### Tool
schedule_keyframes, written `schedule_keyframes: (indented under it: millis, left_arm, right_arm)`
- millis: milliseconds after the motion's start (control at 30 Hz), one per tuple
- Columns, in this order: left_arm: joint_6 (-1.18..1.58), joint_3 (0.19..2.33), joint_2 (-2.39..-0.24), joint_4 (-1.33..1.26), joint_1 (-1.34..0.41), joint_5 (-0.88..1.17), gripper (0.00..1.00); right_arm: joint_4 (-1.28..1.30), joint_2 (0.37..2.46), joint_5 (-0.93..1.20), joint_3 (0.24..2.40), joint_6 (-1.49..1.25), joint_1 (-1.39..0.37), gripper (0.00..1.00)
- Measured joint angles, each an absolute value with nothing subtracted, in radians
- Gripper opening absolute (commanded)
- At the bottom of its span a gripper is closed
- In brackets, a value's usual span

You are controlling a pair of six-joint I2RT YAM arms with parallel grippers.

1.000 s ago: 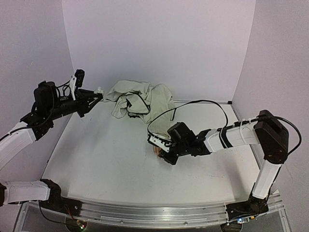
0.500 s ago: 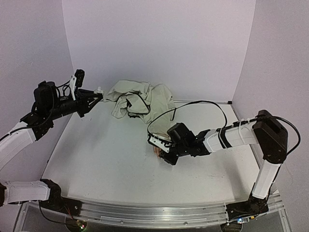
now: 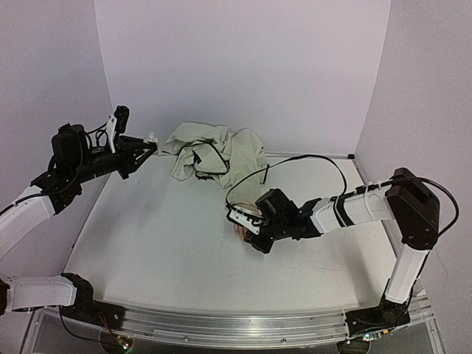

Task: Paint the nails

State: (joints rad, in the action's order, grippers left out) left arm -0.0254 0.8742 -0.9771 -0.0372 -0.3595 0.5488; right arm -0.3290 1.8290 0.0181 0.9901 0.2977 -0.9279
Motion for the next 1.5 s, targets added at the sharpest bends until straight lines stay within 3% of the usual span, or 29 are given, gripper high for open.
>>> schedule_keyframes:
  millis: [533, 1067, 1500]
  left_arm:
    - [-0.025, 0.874, -0.975, -0.038, -0.360, 0.550, 0.00]
    - [-0.026, 0.868, -0.973, -0.045, -0.360, 0.559, 0.00]
    - [-0.214, 0.813, -0.987, -0.064, -0.458, 0.819, 0.00]
  right_arm:
    - [-0.297, 1.820, 0.043, 0.981, 0.293, -0.928, 0.00]
    - [-0.321, 1.663, 0.034, 0.960, 0.219, -0.928, 0.00]
    - [-0.421, 1.410, 0.083, 0.987, -0.117, -0.921, 0.00]
